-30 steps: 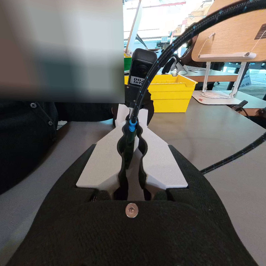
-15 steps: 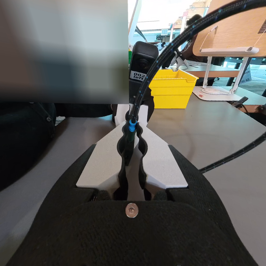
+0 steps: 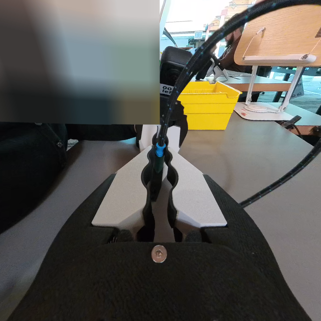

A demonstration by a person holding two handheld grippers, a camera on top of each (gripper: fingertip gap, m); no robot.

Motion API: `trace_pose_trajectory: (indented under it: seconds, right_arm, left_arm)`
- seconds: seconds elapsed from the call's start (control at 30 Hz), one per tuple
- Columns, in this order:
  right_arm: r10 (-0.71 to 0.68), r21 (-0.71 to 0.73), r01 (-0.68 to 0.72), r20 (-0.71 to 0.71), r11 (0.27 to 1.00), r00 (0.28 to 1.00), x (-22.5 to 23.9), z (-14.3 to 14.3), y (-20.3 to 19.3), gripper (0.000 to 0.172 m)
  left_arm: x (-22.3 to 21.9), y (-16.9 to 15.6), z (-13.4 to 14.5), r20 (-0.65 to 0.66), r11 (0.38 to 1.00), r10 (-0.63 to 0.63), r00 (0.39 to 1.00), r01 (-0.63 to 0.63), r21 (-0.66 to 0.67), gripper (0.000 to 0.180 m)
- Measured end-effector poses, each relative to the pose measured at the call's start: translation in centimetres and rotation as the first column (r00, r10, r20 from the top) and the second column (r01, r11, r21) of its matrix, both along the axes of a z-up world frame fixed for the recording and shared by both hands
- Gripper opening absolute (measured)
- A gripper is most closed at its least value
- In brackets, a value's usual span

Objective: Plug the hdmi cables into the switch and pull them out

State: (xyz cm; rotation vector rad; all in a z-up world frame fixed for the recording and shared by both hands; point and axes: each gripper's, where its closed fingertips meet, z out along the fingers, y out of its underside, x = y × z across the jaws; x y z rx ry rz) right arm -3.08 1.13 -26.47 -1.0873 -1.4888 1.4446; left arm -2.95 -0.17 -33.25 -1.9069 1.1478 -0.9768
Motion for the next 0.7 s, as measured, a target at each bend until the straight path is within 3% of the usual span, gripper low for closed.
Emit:
trace_pose_trajectory:
  seconds: [0.27, 0.7]
  right_arm:
    - [0.022, -0.016, -0.022, 0.010, 1.000, 1.000, 0.90, -0.06, 0.21, 0.009]
    - [-0.015, 0.096, 0.004, 0.119, 0.995, 0.993, 0.69, -0.48, -0.13, 0.009]
  left_arm:
    - [0.00, -0.04, 0.00, -0.003, 1.000, -0.002, 1.000, 0.002, 0.007, 0.013]
    - [-0.06, -0.21, -0.09, -0.010, 1.000, -0.010, 1.000, 0.010, 0.005, 0.013]
